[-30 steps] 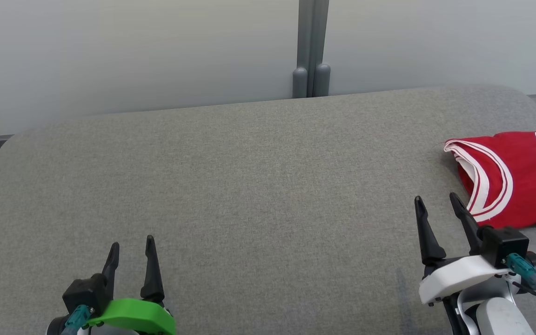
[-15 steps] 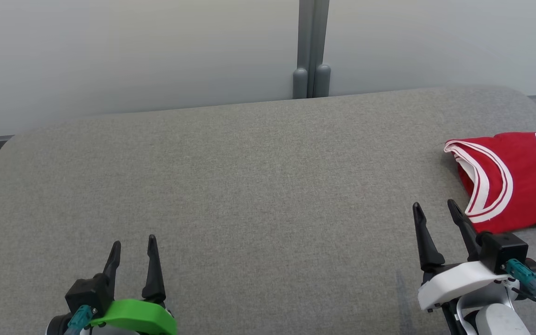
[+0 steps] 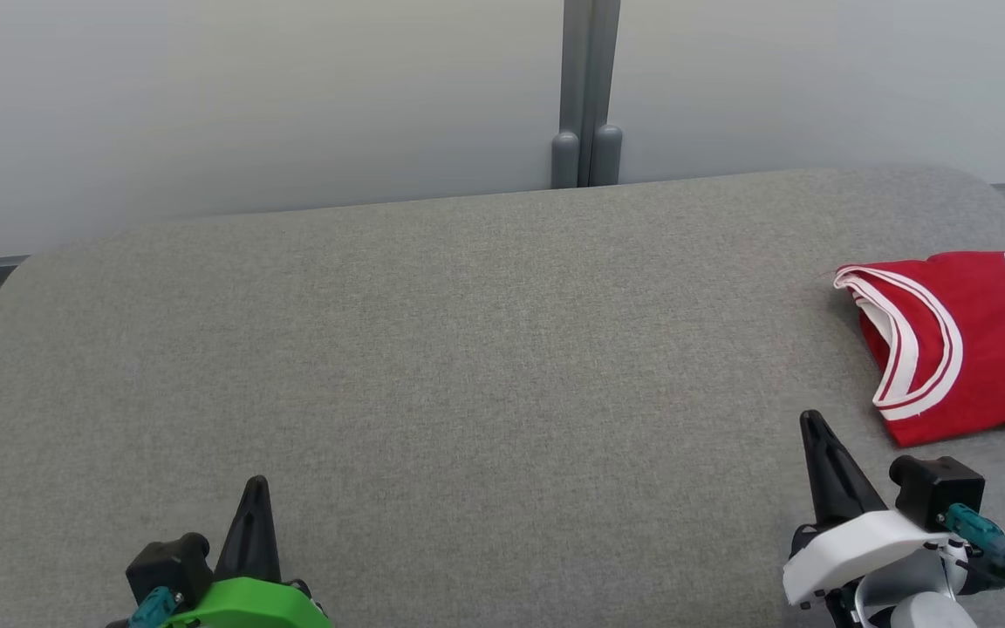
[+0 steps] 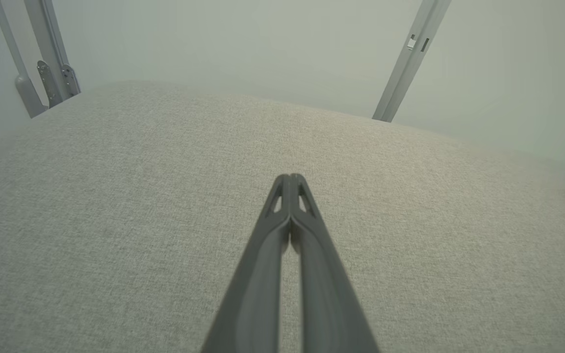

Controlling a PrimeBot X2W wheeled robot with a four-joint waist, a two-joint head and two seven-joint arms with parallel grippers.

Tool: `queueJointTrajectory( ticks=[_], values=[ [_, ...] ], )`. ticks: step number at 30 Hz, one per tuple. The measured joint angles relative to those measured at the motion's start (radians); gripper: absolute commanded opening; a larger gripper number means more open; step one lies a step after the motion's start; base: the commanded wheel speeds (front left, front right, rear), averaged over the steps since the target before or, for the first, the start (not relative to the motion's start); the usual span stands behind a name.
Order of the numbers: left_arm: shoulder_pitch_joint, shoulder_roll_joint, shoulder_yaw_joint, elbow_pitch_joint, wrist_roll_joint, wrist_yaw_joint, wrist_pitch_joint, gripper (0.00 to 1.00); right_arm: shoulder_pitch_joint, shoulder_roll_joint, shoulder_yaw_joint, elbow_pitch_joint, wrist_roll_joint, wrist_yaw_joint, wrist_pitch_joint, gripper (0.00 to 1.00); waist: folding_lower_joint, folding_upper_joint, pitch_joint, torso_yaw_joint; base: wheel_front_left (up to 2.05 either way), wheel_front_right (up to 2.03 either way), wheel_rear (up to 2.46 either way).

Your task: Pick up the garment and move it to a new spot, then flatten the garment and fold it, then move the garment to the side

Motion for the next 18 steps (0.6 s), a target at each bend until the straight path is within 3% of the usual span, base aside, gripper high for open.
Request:
queueJointTrajectory(
  ticks=[18],
  values=[
    [-0.031,-0.018,0.057,0.005,-0.309,-0.048,0.085,0.00,-0.006,0.000,-0.052,0.004,0.364,0.000,0.079,0.00,0.0000,0.0000,0.008,-0.005,0.00,0.00,0.00]
  ],
)
